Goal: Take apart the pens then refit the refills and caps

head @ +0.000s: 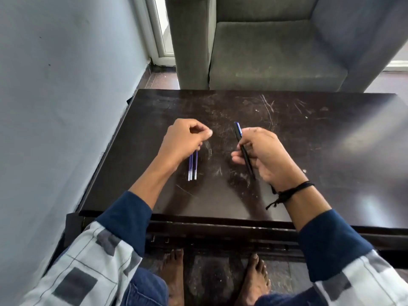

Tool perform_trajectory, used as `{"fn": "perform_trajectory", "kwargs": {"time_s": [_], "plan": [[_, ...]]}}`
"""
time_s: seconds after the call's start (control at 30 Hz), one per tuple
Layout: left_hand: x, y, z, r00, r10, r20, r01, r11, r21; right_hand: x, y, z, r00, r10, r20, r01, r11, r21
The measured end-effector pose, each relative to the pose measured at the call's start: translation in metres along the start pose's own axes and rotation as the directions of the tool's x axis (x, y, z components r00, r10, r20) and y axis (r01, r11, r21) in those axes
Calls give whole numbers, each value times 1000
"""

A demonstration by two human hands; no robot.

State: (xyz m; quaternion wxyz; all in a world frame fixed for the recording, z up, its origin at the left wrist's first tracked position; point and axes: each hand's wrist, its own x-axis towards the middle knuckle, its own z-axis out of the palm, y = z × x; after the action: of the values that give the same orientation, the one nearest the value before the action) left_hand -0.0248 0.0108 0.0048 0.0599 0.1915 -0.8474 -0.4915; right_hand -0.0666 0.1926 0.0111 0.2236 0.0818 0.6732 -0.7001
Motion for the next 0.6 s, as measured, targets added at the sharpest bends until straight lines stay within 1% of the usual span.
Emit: {"fn": "perform_trajectory", "kwargs": {"time_s": [0.07, 0.1, 0.17, 0.33, 0.43, 0.5, 0.6], "plan": [[-7, 5, 8, 998, -14, 69, 28, 976, -215, 0, 3, 1, 1000, 11, -8, -11, 998, 57], [-9, 7, 14, 995, -17, 97, 45, 957, -285, -1, 6, 1, 1000, 7, -17, -6, 998, 56], [-13, 8, 24, 992, -30, 120, 73, 926, -371, -3, 11, 2, 1000, -8, -20, 9, 999, 44], [-18, 3, 35, 985, -73, 157, 145, 843, -518, -11, 15, 8, 990, -76, 115, 77, 997, -3], [-20, 3, 36, 987, -86, 139, 151, 803, -576, -14, 17, 11, 984, -113, 141, 113, 994, 8], [-20, 5, 36, 985, -119, 125, 171, 776, -607, -13, 18, 10, 982, -128, 142, 126, 992, 27], [-16, 5, 32, 979, -149, 138, 203, 748, -632, -11, 19, 10, 978, -150, 144, 151, 989, 2]]}}
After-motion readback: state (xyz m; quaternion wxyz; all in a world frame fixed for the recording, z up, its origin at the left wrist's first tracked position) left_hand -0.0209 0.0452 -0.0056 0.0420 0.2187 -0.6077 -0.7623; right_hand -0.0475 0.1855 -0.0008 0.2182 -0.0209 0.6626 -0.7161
